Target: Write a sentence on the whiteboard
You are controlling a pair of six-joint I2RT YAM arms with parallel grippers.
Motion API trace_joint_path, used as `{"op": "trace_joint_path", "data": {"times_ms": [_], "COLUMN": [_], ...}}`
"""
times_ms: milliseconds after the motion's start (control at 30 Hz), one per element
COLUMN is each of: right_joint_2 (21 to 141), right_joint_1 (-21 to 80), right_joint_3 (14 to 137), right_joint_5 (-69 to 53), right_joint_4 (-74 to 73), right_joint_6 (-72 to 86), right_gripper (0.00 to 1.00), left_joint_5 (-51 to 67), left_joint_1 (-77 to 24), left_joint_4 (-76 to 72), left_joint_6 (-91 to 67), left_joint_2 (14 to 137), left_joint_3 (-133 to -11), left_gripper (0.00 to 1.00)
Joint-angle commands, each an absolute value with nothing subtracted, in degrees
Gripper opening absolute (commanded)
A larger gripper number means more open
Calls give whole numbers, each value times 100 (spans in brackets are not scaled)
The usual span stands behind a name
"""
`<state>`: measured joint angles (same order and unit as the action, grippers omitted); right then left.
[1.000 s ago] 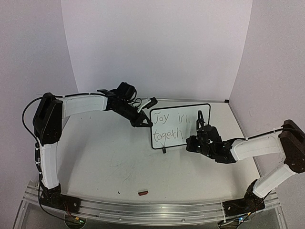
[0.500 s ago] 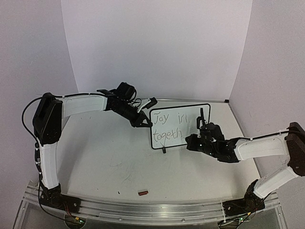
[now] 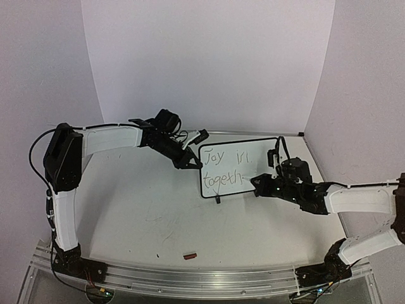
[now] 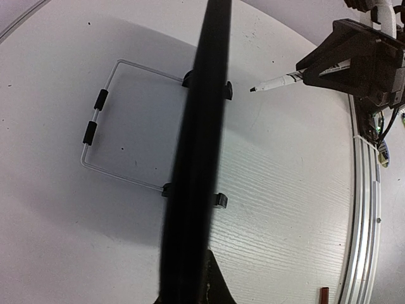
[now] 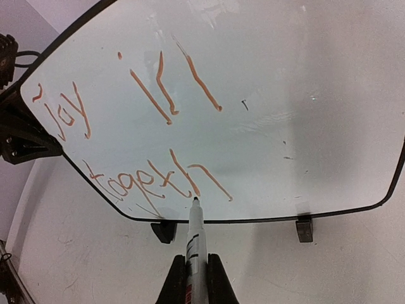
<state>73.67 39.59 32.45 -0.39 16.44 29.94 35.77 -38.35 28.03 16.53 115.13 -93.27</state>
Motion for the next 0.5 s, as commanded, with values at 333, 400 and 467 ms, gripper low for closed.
{"op": "trace_joint_path", "data": {"times_ms": [333,400,467], "right_joint_2": [7823,7875,7894], "right_joint_1": [3709,3709,3709], "right_joint_3": [3502,3522,3509], "right_joint_5": [-330,-203,-90], "right_joint_4": [1908,1920,1961], "right_joint_6": [2775,2815,2860], "right_gripper": [0,0,0], "left_joint_5": [3296,3296,3288], "left_joint_1": [-3844,-3842,-3844], "left_joint_4": [2975,2980,2974], "left_joint_6": [1781,1781,1784], "left_joint_2": [11258,11258,11253], "left_joint_3": [-9254,-9249,-9248], "left_gripper": [0,0,0]}}
